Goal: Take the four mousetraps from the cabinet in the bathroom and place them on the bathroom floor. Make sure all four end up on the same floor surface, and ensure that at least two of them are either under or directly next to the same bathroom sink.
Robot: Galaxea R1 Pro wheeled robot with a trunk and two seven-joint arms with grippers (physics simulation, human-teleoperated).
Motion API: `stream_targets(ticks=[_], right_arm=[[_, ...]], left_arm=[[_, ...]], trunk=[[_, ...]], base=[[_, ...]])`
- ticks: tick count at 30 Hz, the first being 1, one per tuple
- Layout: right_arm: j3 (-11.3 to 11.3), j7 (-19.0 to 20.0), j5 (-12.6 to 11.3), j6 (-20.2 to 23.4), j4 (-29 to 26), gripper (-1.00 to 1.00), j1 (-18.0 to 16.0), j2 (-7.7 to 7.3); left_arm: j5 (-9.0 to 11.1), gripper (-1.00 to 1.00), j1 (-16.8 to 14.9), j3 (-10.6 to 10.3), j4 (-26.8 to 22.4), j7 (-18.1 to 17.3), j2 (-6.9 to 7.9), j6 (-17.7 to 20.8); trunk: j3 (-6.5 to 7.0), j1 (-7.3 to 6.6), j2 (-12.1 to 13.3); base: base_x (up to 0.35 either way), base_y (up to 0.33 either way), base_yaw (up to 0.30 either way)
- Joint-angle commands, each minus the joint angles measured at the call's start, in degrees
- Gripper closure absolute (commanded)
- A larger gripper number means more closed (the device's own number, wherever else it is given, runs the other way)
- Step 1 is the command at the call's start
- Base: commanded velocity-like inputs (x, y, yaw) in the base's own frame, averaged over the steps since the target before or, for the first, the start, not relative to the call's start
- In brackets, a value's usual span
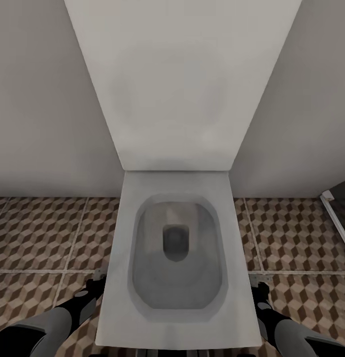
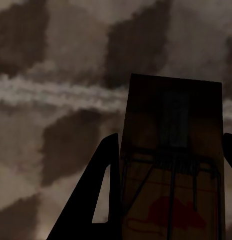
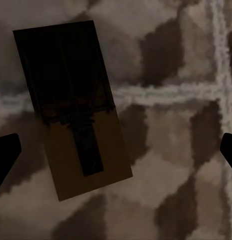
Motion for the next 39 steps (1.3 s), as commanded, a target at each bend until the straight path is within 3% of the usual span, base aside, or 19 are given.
stream_targets(ticks=[1, 3, 4, 39], right_arm=[[-0.4, -0.2, 0.6, -0.2, 0.1, -1.0, 0.0, 0.0], [-0.4, -0.2, 0.6, -0.2, 0.1, -1.0, 0.0, 0.0], [-0.4, -0.2, 0.6, -0.2, 0.1, -1.0, 0.0, 0.0], [-0.4, -0.2, 0.6, -0.2, 0.1, -1.0, 0.0, 0.0]], left_arm=[[0.6, 1.0, 0.0, -0.3, 0.1, -0.2, 0.01, -0.2], [0.6, 1.0, 0.0, -0.3, 0.1, -0.2, 0.01, -0.2], [0.6, -1.0, 0.0, -0.3, 0.1, -0.2, 0.01, -0.2], [0.6, -1.0, 0.0, -0.3, 0.1, -0.2, 0.01, -0.3]], trunk=[[-0.03, 0.0, 0.0], [-0.03, 0.0, 0.0], [-0.03, 0.0, 0.0], [-0.03, 0.0, 0.0]], base=[[0.0, 0.0, 0.0], [0.0, 0.0, 0.0], [0.0, 0.0, 0.0], [0.0, 0.0, 0.0]])
